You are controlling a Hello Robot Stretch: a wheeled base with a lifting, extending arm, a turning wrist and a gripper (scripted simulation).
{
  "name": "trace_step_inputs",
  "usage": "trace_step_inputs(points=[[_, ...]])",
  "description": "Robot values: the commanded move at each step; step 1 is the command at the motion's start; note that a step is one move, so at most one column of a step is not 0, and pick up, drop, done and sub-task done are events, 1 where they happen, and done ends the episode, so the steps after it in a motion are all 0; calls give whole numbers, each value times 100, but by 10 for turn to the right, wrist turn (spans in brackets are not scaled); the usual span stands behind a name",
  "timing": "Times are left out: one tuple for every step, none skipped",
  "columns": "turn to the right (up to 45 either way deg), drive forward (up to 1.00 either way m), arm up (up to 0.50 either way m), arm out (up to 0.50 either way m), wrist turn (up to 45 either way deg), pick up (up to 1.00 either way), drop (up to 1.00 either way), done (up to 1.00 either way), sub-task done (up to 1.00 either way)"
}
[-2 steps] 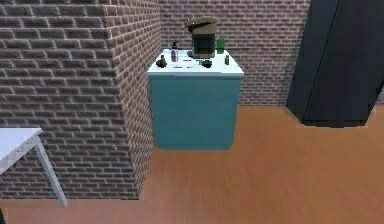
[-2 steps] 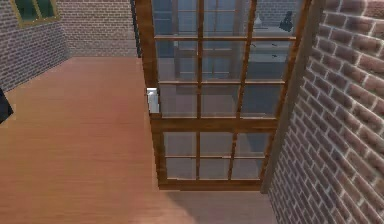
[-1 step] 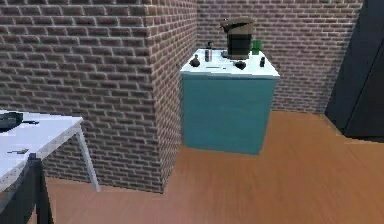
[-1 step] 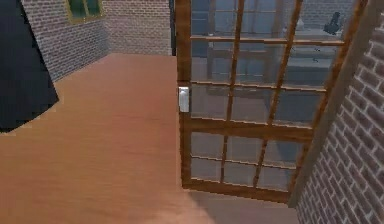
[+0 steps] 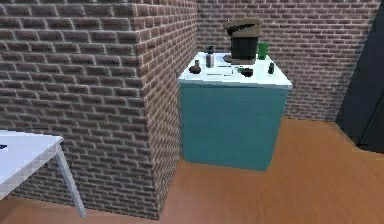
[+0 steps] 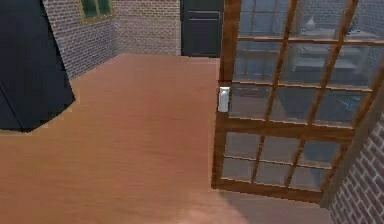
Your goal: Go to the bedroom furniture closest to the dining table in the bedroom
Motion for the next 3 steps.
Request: trace_step_inputs(points=[[450, 0, 0, 0, 0, 0, 0, 0, 0], [270, 0, 0, 0, 0, 0, 0, 0, 0], [0, 100, 0, 0, 0, 0, 0, 0, 0]])
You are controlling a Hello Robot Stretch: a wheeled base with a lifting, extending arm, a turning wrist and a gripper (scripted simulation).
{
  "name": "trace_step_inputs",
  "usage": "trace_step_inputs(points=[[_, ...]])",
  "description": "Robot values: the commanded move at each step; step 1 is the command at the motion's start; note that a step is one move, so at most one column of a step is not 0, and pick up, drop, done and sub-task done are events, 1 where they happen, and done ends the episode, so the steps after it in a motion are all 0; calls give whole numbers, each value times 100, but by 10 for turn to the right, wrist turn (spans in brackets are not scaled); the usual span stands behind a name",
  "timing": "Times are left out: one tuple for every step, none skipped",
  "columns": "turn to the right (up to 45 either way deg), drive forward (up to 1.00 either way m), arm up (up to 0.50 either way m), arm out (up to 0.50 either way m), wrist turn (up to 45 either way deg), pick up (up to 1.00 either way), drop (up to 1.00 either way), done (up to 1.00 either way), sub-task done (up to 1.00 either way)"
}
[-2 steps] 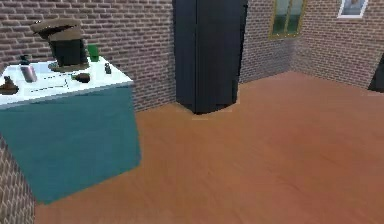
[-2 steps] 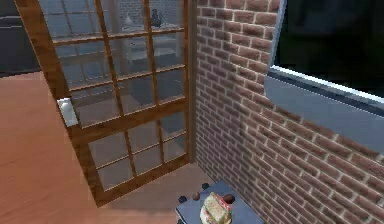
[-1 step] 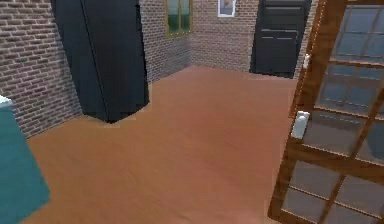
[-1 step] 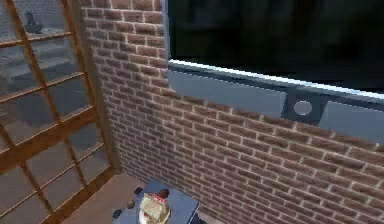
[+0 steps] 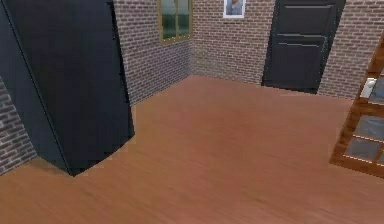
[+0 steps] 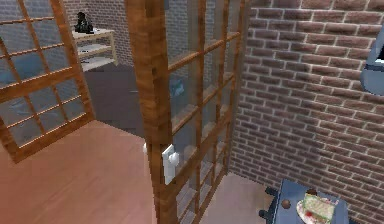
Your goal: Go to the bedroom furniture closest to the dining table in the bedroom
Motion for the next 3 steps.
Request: trace_step_inputs(points=[[0, 5, 0, 0, 0, 0, 0, 0, 0], [450, 0, 0, 0, 0, 0, 0, 0, 0], [0, 100, 0, 0, 0, 0, 0, 0, 0]])
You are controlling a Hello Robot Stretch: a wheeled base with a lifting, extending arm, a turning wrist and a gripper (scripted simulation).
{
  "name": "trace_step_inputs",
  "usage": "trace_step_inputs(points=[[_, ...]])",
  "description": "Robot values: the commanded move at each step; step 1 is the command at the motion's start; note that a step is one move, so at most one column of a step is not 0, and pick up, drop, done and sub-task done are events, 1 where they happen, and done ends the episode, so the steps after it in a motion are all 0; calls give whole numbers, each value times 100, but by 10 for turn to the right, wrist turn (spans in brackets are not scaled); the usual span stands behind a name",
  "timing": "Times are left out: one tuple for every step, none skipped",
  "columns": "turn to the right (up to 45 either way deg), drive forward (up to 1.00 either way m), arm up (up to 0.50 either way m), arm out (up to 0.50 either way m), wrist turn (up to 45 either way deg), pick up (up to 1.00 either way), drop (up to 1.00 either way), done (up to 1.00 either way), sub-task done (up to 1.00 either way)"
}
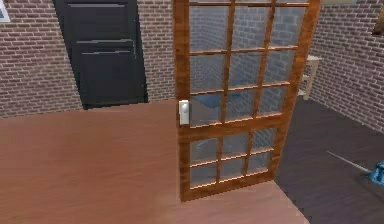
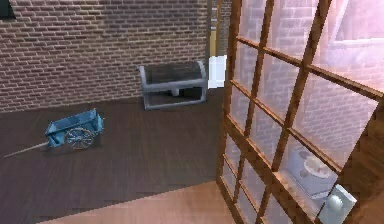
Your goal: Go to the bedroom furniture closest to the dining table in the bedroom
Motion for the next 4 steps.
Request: trace_step_inputs(points=[[90, 0, 0, 0, 0, 0, 0, 0, 0], [0, 5, 0, 0, 0, 0, 0, 0, 0], [450, 0, 0, 0, 0, 0, 0, 0, 0], [150, 0, 0, 0, 0, 0, 0, 0, 0]])
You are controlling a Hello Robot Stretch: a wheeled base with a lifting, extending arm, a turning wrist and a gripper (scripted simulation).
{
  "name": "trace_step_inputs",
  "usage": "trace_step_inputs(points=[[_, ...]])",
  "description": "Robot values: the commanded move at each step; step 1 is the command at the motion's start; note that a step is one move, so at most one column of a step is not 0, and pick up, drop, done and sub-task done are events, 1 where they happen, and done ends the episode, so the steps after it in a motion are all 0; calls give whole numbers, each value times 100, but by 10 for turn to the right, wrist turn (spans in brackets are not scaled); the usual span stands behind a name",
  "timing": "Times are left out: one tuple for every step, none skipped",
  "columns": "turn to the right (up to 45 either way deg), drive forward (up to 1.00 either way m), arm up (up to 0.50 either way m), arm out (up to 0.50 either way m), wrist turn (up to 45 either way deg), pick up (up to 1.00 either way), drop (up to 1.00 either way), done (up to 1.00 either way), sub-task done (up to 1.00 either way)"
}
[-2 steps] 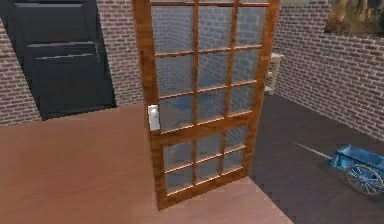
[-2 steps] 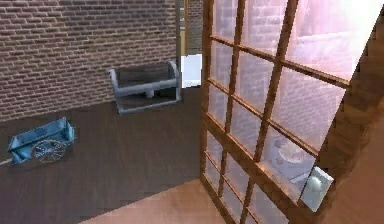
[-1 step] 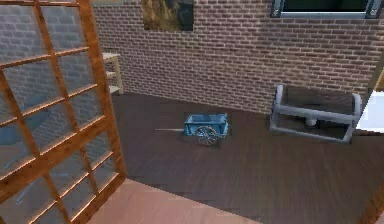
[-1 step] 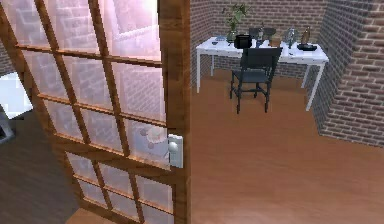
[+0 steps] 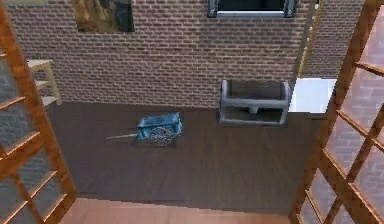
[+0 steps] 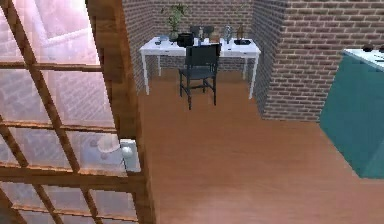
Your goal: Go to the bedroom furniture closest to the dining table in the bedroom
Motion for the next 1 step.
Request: trace_step_inputs(points=[[0, 45, 0, 0, 0, 0, 0, 0, 0]])
